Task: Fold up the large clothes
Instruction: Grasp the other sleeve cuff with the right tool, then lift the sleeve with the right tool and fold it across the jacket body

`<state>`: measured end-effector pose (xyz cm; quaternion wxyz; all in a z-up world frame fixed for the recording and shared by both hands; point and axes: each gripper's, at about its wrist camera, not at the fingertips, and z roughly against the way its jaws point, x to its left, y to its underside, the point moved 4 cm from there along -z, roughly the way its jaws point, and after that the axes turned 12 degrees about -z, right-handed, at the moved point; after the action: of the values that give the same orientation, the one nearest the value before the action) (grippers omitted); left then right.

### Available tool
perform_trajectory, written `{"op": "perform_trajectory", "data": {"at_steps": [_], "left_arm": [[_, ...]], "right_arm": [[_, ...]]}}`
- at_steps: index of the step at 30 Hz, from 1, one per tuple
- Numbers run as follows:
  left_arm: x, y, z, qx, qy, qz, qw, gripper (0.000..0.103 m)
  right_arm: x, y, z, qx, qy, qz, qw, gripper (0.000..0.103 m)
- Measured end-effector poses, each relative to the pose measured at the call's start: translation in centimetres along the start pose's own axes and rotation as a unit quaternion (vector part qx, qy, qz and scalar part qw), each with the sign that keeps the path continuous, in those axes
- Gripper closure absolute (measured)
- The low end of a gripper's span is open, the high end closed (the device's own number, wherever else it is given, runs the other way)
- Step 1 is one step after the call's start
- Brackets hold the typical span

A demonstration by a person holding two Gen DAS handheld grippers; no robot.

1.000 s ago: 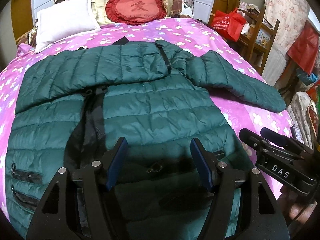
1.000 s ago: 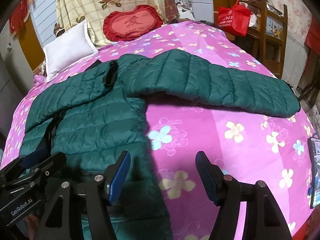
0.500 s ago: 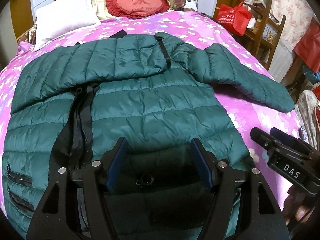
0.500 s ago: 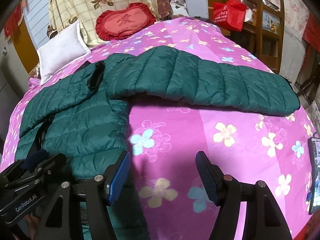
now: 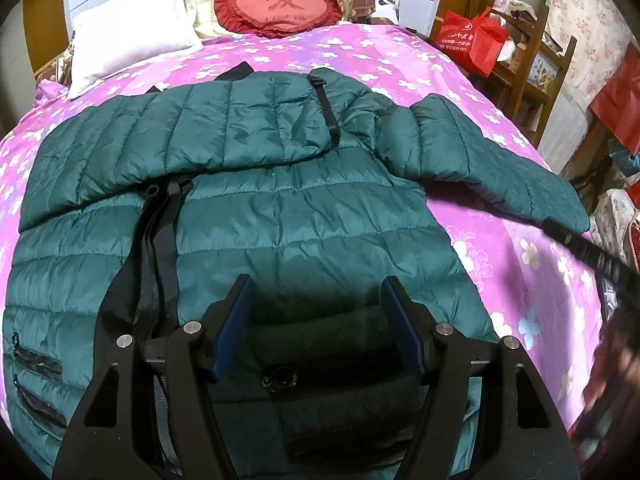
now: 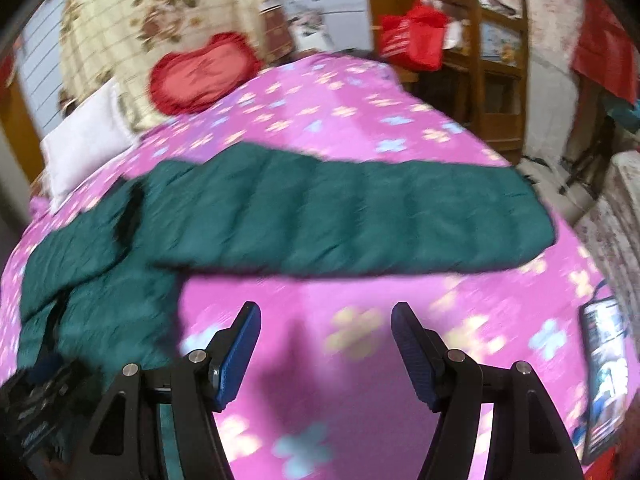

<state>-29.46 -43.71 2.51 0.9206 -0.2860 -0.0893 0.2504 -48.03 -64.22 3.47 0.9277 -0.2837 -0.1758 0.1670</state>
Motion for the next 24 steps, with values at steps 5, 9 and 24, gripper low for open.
{"op": "perform_trajectory", "data": {"at_steps": [5,9,24], "left_arm": [[0.6,0.1,0.2,-0.001,-0.002,0.002,1.0000,0.038],[1.4,0.5,0.5,0.000,-0.007,0.000,1.0000,0.038],[2.0,0.7,0.8,0.007,0.004,-0.005,1.0000,0.038]], "right_arm": [[-5.3,-4.4,-1.4,-0.022,0.057,-0.045,0.997,0.038],[-9.5,-6.9,-2.5,-0.029,0.090,-0.091,0.991,0.038],[-16.8,-9.2,-7.0,-0.013,0.134,-0.173,0.976,0.038]]}}
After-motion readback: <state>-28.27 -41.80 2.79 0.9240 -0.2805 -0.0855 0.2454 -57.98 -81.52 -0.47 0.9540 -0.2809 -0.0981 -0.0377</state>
